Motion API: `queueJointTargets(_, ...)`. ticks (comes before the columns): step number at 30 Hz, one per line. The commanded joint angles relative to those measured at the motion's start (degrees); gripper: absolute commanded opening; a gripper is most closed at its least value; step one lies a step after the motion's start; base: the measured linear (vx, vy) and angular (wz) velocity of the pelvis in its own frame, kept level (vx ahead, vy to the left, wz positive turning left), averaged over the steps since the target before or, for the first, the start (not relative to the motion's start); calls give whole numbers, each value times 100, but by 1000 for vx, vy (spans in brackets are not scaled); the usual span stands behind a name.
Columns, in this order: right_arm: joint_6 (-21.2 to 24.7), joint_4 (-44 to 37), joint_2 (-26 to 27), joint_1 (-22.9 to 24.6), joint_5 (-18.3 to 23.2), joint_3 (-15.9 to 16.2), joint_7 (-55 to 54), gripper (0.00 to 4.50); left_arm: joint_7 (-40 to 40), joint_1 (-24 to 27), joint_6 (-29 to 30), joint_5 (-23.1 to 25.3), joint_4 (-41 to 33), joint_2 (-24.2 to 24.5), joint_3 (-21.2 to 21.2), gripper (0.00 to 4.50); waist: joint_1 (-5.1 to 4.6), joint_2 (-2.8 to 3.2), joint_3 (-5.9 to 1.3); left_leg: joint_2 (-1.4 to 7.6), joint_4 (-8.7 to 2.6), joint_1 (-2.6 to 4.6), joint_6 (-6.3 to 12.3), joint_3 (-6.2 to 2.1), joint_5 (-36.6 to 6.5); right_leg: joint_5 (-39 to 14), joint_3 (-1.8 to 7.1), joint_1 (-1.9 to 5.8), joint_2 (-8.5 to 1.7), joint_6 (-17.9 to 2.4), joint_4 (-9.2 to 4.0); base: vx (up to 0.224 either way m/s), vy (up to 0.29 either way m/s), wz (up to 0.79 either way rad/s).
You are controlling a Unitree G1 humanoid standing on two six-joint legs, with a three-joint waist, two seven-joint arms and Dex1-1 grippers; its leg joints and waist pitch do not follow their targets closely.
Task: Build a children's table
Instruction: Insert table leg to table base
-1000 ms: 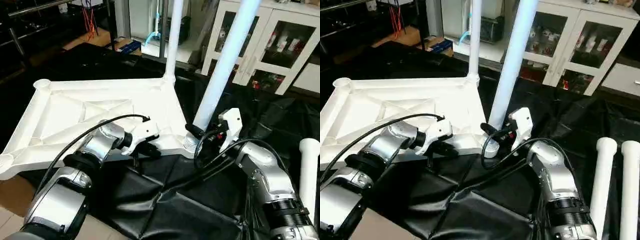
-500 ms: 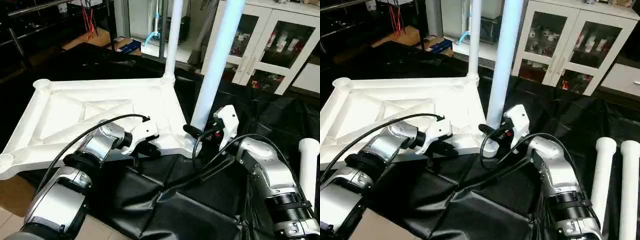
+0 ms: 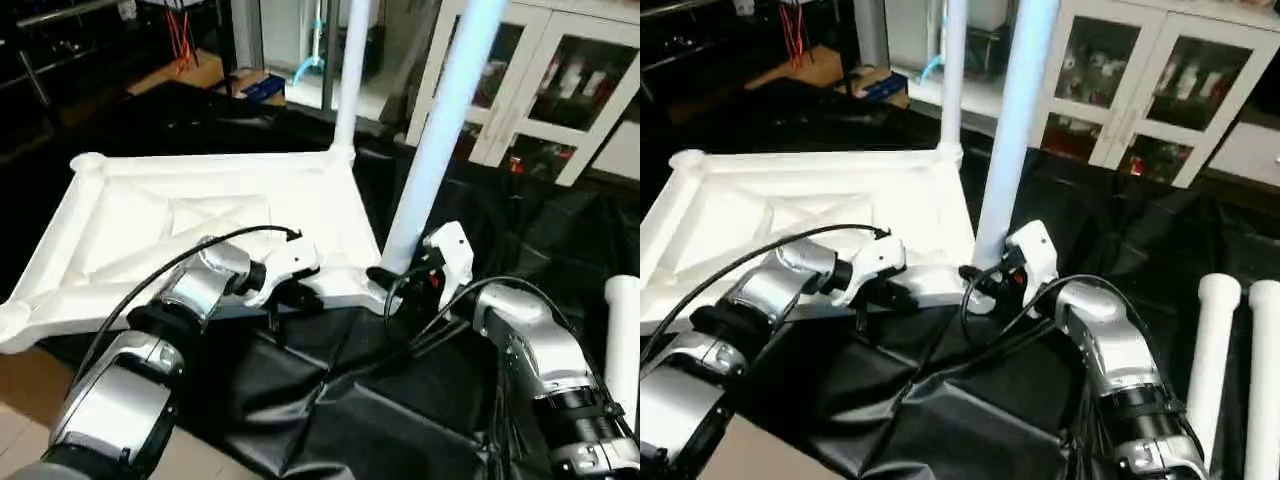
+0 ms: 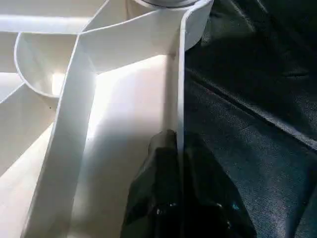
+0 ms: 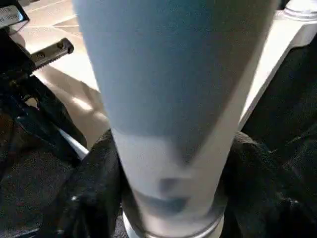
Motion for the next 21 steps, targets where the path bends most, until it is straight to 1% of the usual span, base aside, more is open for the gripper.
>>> queueJointTargets(1,346,244,-61,180,-164,185,-23,278,30,-48,-52,-33,-11,-44,-18,0,-8,-25,-187,364,-455,64,105,-161,-2048,-1876,216,94,-336,-1210,-414,0,0,0)
queueJointTargets(3,363,208,-69,179,-155,181,-17,278,27,-47,-51,-34,-14,-38,-16,0,-5,-24,-183,366,-455,74,101,-162,-2060,-1960,215,89,-332,-1192,-421,0,0,0)
queueJointTargets(4,411,139,-89,166,-126,167,8,278,25,-52,-60,-28,8,-29,-7,0,-7,-34,-179,366,-457,72,98,-165,-2080,-2033,214,91,-331,-1173,-423,0,0,0)
queueJointTargets(5,419,127,-91,163,-123,161,16,278,25,-54,-63,-26,14,-28,-5,0,-4,-27,-182,367,-457,77,92,-167,-2084,-2054,214,90,-334,-1166,-425,0,0,0)
queueJointTargets(9,486,32,-113,155,-72,121,41,278,27,-59,-73,-17,30,-25,9,0,2,-31,-184,366,-454,80,76,-165,-2060,-2021,215,93,-328,-1157,-421,0,0,0)
queueJointTargets(10,543,-23,-141,153,-58,95,25,310,27,-61,-75,-16,33,-25,15,0,6,-31,-189,365,-448,79,89,-160,-2004,-1950,217,99,-330,-1173,-414,0,0,0)
queueJointTargets(13,582,-50,-164,144,-58,76,8,322,27,-61,-73,-16,31,-24,16,0,12,-29,-193,360,-441,75,108,-157,-1912,-1875,210,113,-323,-1204,-403,0,0,0)
queueJointTargets(14,590,-56,-168,142,-56,74,12,336,27,-61,-72,-16,30,-25,16,0,16,-26,-198,360,-435,78,116,-153,-1892,-1838,214,113,-326,-1218,-404,0,0,0)
queueJointTargets(16,660,-146,-195,149,-20,69,56,359,23,-61,-71,-15,30,-26,15,0,27,-37,-218,358,-418,51,188,-148,-1645,-1499,206,150,-324,-1281,-354,0,0,0)
queueJointTargets(17,687,-197,-206,160,-5,68,74,363,18,-59,-72,-14,29,-25,13,0,38,-19,-218,357,-403,59,241,-135,-1547,-1349,210,144,-323,-1342,-345,0,0,0)
queueJointTargets(20,742,-283,-221,179,35,53,107,392,12,-58,-75,-12,31,-24,12,0,50,-29,-228,355,-379,51,332,-123,-1336,-1063,204,166,-324,-1431,-308,0,0,0)
queueJointTargets(21,761,-331,-235,192,48,45,116,392,8,-57,-74,-13,25,-23,12,0,62,-22,-230,355,-372,54,371,-119,-1276,-1002,201,174,-326,-1463,-301,0,0,0)
